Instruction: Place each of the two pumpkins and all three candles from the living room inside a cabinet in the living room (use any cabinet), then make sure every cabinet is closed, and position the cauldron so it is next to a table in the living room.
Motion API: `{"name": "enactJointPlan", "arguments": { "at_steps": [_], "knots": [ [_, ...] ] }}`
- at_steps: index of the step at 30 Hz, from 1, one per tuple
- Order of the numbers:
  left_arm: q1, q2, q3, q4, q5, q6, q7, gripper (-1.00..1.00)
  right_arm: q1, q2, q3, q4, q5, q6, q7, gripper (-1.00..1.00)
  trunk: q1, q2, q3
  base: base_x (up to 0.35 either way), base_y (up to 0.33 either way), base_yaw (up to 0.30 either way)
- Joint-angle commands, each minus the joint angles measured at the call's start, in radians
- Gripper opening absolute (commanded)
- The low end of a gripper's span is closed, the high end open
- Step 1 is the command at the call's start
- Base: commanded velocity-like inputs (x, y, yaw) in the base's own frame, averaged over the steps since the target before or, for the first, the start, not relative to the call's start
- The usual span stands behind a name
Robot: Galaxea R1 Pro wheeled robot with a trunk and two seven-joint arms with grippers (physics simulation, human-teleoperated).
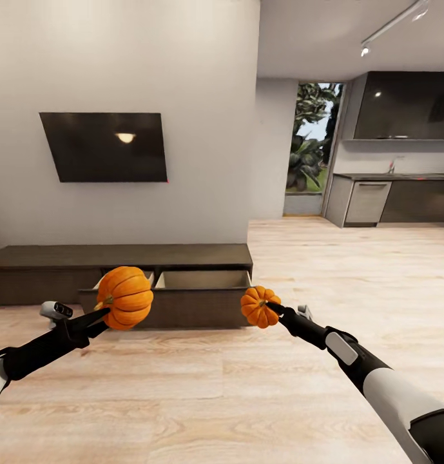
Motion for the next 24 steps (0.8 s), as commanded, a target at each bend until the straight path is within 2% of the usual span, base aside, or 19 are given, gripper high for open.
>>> {"name": "enactJointPlan", "arguments": {
  "at_steps": [1,24],
  "knots": [
    [-0.001,0.000,0.000,0.000,0.000,0.004,-0.001,-1.00,-0.001,-0.001,0.005,0.000,-0.009,0.005,0.000,-1.00,-0.004,0.007,0.002,0.000,0.000,0.000],
    [-0.001,0.000,0.000,0.000,-0.001,0.004,-0.001,-1.00,0.000,-0.001,0.005,0.001,-0.009,0.005,0.000,-1.00,-0.092,0.168,0.074,0.000,0.000,0.000]
  ]
}}
